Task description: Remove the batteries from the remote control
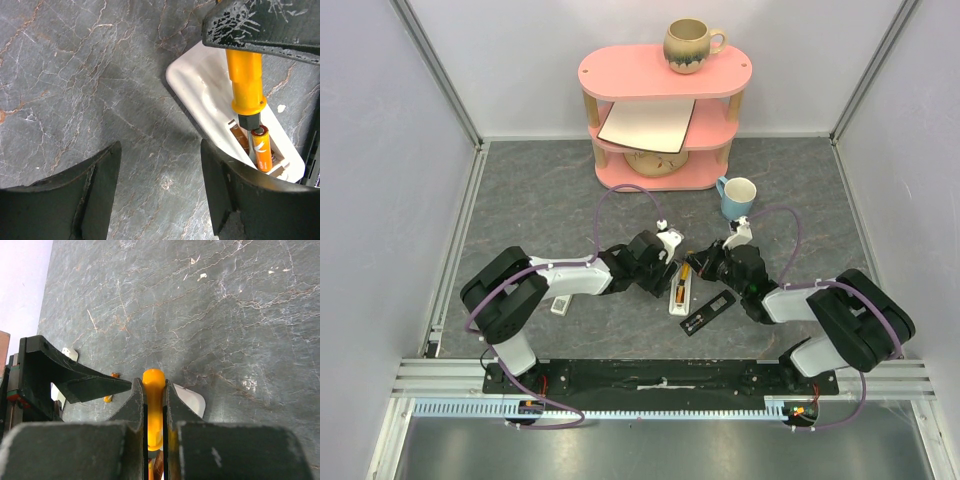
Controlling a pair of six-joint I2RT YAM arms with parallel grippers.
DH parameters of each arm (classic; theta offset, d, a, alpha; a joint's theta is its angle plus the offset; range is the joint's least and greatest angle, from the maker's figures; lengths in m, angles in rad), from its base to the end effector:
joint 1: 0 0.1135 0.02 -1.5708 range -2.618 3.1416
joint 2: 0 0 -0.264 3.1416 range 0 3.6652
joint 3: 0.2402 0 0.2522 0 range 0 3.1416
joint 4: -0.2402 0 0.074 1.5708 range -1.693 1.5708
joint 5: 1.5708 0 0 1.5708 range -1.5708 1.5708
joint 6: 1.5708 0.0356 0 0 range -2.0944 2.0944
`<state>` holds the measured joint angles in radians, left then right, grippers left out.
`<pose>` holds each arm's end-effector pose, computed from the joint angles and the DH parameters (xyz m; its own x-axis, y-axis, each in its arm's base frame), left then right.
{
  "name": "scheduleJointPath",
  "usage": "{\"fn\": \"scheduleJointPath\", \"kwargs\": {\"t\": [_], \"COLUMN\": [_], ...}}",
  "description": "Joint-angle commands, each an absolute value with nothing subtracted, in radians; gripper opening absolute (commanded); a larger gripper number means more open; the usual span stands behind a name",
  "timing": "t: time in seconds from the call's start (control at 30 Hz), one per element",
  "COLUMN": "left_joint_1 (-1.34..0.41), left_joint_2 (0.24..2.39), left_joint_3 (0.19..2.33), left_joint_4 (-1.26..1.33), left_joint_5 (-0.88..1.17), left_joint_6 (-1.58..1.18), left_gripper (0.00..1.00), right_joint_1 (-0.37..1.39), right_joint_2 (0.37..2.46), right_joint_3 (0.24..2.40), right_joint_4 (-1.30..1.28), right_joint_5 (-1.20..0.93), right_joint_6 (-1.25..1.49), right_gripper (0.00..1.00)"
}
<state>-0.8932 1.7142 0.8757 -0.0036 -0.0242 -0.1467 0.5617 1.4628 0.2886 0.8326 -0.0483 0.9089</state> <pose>0.2133 -0.2636 0.1510 -0.5751 0.4815 -0.6614 0.6921 0.7174 -0.0795 0.2062 0.1318 0.1365 -0.6243 0.5381 -0.5663 -0.1270 0.6454 0.7532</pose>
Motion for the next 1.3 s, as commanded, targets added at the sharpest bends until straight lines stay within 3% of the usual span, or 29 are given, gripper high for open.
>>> {"fn": "scheduleJointPath", "kwargs": {"t": [0.0, 0.53, 0.87, 0.97, 1.1, 1.2, 1.27], "left_joint_1": [-0.89, -0.888, -0.89, -0.89, -0.89, -0.888, -0.89], "left_joint_2": [1.715, 1.717, 1.707, 1.703, 1.683, 1.661, 1.652], "left_joint_3": [0.833, 0.836, 0.827, 0.816, 0.796, 0.784, 0.775], "left_joint_4": [-0.034, -0.043, -0.04, -0.037, -0.031, -0.011, -0.005], "left_joint_5": [0.002, -0.02, -0.005, 0.026, 0.041, 0.081, 0.103], "left_joint_6": [-0.196, -0.193, -0.195, -0.201, -0.204, -0.196, -0.195], "left_gripper": [0.71, 0.7, 0.68, 0.62, 0.32, 0.17, 0.13], "right_joint_1": [0.56, 0.56, 0.56, 0.558, 0.561, 0.56, 0.56], "right_joint_2": [1.442, 1.37, 1.344, 1.338, 1.324, 1.328, 1.327], "right_joint_3": [0.33, 0.457, 0.316, 0.285, 0.268, 0.284, 0.288], "right_joint_4": [0.721, 0.439, 0.617, 0.653, 0.675, 0.666, 0.666], "right_joint_5": [-0.078, -0.132, 0.055, 0.103, 0.141, 0.153, 0.158], "right_joint_6": [0.853, 0.692, 0.851, 0.89, 0.897, 0.893, 0.893], "right_gripper": [0.0, 0.0, 0.0, 0.0, 0.0, 0.0, 0.0]}}
